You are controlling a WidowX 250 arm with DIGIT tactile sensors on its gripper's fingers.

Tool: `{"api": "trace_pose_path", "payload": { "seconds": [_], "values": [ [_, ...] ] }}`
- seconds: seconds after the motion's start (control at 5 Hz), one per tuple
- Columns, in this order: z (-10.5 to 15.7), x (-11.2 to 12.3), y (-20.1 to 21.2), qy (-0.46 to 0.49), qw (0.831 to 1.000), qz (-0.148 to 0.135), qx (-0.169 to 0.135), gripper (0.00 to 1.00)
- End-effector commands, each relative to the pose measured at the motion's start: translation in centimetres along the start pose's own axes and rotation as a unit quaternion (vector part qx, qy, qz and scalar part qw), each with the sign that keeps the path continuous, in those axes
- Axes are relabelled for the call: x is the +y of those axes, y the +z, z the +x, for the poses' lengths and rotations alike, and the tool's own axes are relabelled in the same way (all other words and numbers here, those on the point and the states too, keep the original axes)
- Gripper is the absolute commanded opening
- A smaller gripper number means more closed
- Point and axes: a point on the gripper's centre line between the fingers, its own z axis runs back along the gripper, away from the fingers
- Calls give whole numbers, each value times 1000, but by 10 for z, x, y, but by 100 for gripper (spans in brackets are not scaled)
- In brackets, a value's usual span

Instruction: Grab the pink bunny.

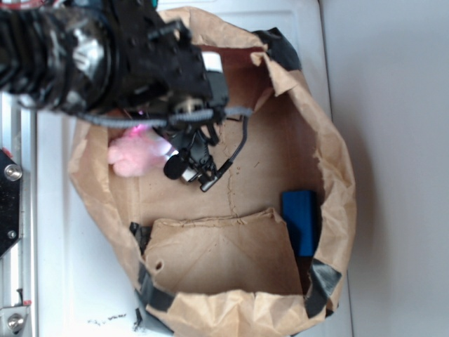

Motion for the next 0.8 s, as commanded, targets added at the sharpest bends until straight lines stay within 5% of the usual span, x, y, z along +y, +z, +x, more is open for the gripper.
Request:
{"api": "trace_pose_path", "payload": {
  "seconds": [0.0, 0.4, 0.6],
  "values": [
    [4, 4, -6, -17, 999, -34, -9, 0],
    [5, 3, -8, -26, 998, -62, -17, 0],
    [19, -1, 41, -21, 996, -76, -31, 0]
  ]
}}
